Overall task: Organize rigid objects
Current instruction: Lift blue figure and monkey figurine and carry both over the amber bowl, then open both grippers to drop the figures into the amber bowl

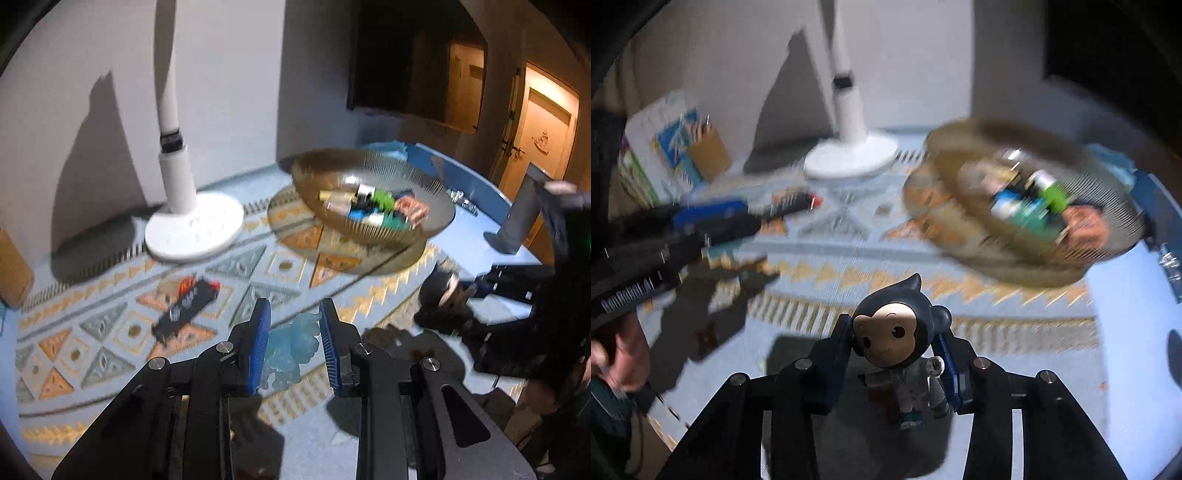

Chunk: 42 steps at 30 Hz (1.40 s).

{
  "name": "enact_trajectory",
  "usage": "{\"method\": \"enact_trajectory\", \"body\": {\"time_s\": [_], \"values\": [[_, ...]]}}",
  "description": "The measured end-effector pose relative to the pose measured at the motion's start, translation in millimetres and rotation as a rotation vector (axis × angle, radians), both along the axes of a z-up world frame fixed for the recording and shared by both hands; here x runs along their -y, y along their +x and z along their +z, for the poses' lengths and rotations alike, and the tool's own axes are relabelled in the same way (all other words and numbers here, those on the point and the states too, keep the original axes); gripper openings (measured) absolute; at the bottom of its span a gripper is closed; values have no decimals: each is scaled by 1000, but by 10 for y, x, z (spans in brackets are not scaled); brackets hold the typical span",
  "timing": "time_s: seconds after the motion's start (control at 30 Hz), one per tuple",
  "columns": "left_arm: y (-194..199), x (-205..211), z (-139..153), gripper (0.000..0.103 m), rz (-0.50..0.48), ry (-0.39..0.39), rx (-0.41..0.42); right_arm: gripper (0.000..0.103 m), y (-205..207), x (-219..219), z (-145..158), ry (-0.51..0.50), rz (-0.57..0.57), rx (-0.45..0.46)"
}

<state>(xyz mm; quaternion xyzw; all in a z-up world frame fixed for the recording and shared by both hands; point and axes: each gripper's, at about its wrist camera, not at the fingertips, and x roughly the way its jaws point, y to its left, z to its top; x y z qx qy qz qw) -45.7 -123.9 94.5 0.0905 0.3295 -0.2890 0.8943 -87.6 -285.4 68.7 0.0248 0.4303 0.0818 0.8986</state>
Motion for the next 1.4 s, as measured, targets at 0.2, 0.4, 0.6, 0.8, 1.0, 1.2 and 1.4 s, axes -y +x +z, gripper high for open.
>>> {"method": "enact_trajectory", "body": {"time_s": [0.2,0.4,0.6,0.8,1.0,1.2,1.4], "values": [[258,401,492,24,-48,-61,49,42,192,540,567,-30,-125,112],[984,1099,809,24,-103,-159,-24,42,704,1412,974,121,-299,168],[1603,1705,336,24,-85,-134,-155,42,1260,1805,723,130,-399,83],[1990,2011,-171,24,-50,-120,-286,42,1762,2067,183,179,-377,-72],[2007,2140,-228,25,-67,-123,-292,42,1970,2066,-26,154,-353,-119],[1887,2010,-45,66,-43,-136,-256,49,1835,2043,167,116,-359,-92],[1586,1628,300,66,-42,-180,-200,55,1463,1892,548,156,-337,-14]]}}
